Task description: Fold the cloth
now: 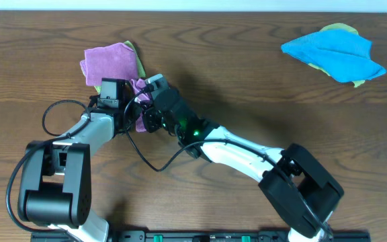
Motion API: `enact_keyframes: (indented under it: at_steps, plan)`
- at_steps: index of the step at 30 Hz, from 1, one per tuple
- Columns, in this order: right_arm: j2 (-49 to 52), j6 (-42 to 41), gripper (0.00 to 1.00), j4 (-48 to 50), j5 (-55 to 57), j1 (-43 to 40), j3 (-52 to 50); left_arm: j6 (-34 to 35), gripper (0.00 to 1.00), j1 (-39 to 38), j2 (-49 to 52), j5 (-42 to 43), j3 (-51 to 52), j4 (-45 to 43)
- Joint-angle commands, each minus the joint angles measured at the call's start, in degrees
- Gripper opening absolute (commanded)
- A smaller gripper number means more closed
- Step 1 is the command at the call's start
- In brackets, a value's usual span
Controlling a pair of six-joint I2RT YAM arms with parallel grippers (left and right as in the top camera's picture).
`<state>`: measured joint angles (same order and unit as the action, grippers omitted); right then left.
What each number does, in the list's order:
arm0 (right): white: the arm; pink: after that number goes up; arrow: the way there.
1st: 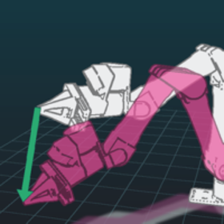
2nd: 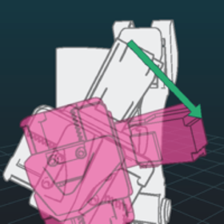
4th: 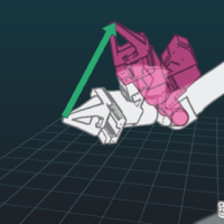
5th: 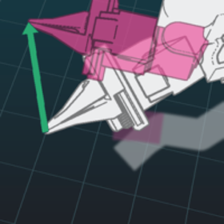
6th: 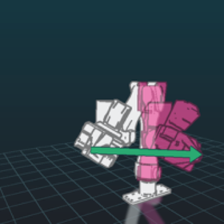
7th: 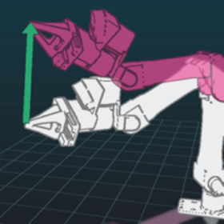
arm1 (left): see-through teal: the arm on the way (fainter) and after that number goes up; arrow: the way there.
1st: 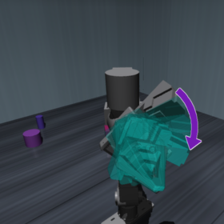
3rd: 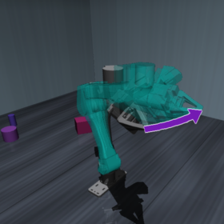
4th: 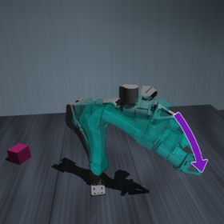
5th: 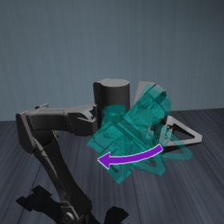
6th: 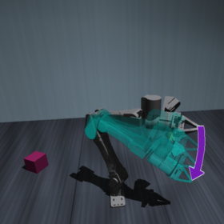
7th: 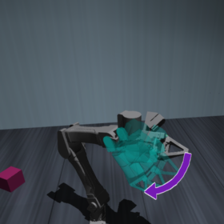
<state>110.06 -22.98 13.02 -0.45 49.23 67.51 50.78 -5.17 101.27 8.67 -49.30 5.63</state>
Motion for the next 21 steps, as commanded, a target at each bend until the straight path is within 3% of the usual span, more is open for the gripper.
enact_keyframes:
  at_steps: [1, 8, 21]
  plan:
    - [0.8, 1.0, 0.01, -1.2, -0.5, 0.7, 1.5, -1.8, 0.06, 0.3, 0.7, 0.4, 0.0, 0.3]
    - [0.9, 2.1, 0.01, -2.9, 0.7, 0.7, 1.5, -7.5, 0.06, 0.4, -5.7, -0.4, 0.0, 0.6]
    - [3.5, 1.8, 0.01, -4.6, 1.5, 0.7, 1.5, -14.0, 0.07, 2.0, -20.2, -9.8, -0.1, 7.9]
